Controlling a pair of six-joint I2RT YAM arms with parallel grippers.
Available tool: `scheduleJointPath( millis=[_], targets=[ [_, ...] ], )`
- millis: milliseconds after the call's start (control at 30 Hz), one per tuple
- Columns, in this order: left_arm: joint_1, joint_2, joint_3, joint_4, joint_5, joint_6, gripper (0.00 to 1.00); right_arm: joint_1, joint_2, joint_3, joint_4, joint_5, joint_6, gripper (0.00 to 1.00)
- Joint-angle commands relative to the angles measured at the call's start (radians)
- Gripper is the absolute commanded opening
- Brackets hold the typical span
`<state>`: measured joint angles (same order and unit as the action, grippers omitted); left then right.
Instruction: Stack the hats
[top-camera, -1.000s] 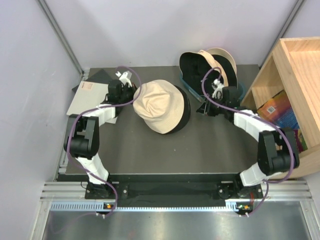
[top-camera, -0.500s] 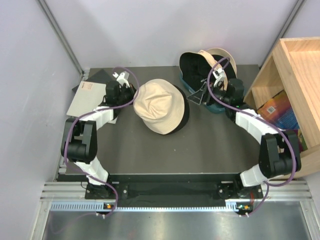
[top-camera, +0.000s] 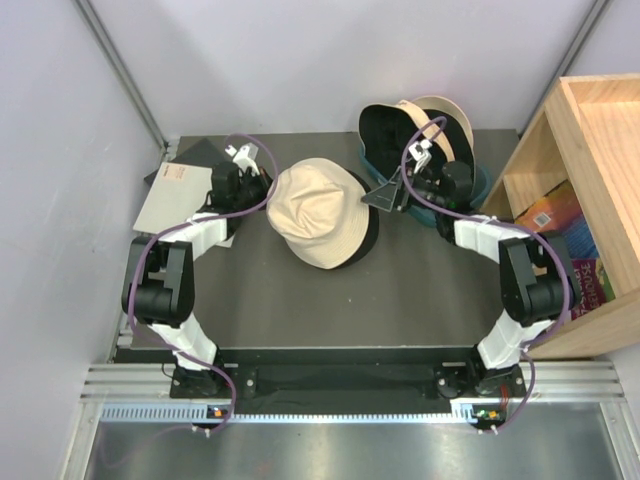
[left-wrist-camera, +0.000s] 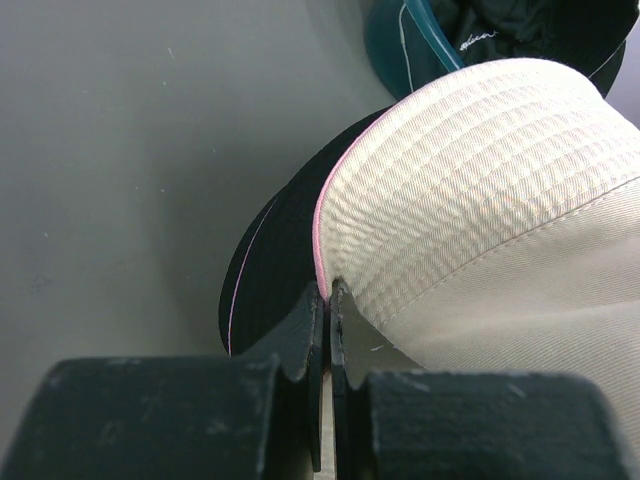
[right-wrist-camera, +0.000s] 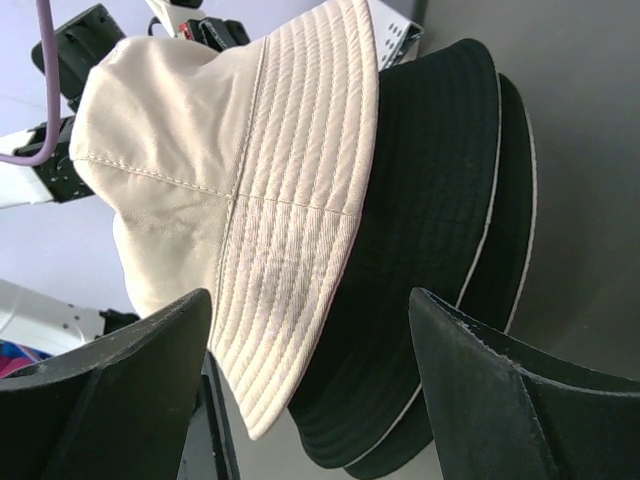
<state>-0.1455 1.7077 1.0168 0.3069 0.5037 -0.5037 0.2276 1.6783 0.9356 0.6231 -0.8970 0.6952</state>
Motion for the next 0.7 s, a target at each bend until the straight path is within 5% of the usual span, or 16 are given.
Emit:
scheduleJointPath(
  millis=[0,233,400,500,600,667],
  targets=[
    [-0.002,-0.062,-0.003,0.063,0.012,-0.009,0.0,0.036,0.024,-0.004,0.173,-0.062,0.07,0.79],
    [-0.002,-0.063,0.003,0.051,0.012,-0.002,0.0,0.052,0.089,-0.029,0.478,-0.102,0.288,0.76],
    [-0.002,-0.071,0.003,0.046,0.013,-0.001,0.0,0.067,0.129,-0.024,0.491,-0.097,0.31,0.71],
    [-0.002,-0.074,0.003,0.043,0.016,0.002,0.0,0.073,0.132,-0.023,0.483,-0.095,0.313,0.51],
    [-0.002,-0.079,0.003,0.043,0.019,0.001,0.0,0.076,0.129,-0.021,0.457,-0.097,0.303,0.08],
    [-0.002,-0.082,0.003,0.043,0.013,0.001,0.0,0.073,0.118,-0.014,0.379,-0.082,0.243,0.0]
  ],
)
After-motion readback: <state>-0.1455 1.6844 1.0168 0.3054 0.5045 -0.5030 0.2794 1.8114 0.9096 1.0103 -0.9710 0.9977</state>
